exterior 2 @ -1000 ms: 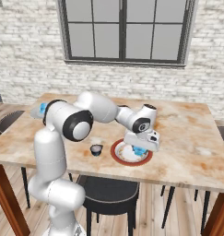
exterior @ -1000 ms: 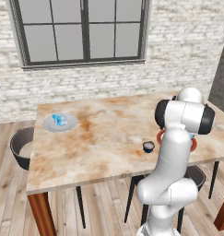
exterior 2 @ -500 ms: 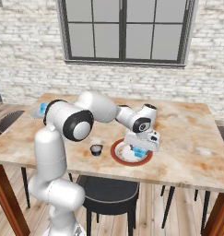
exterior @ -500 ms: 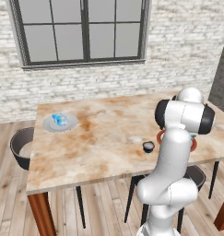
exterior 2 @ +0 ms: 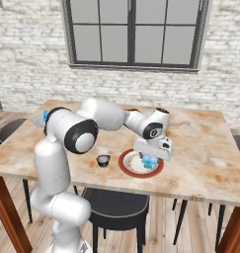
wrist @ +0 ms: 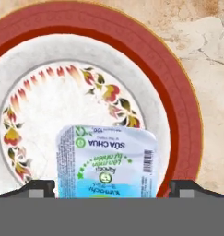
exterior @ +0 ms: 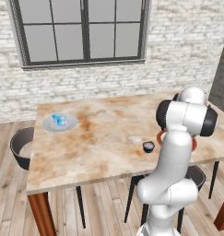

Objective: Place two yogurt containers on each plate.

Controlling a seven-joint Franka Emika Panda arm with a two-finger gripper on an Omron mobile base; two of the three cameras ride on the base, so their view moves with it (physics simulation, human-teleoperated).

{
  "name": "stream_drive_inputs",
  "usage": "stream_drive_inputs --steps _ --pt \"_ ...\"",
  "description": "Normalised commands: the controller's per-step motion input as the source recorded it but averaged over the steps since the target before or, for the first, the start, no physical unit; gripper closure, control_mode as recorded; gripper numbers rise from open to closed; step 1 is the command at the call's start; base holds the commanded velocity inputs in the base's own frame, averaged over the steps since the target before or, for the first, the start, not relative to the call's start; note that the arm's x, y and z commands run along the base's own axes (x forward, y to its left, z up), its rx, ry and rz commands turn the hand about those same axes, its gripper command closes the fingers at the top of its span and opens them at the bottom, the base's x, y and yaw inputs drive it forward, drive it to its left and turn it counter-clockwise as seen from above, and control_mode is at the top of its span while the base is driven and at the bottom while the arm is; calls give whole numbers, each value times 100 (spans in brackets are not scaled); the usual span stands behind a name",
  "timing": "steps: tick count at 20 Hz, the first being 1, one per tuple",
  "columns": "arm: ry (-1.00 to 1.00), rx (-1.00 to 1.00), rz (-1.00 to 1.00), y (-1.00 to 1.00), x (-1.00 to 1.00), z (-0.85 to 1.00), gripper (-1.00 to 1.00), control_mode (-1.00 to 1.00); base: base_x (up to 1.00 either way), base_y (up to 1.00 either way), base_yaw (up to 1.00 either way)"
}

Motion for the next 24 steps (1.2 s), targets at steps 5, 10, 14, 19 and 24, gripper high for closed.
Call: stream_drive_inputs --steps 5,10,14,19,24 --pt "-14 0 0 20 -54 54 -100 -100 0 0 0" --pt "-22 0 2 73 -54 12 -100 -100 0 0 0" --pt "-12 -2 6 100 -31 0 -100 -100 0 0 0" --pt "-3 -9 2 100 -3 11 -100 -100 0 0 0" --pt "0 -12 0 100 14 13 -100 -100 0 0 0"
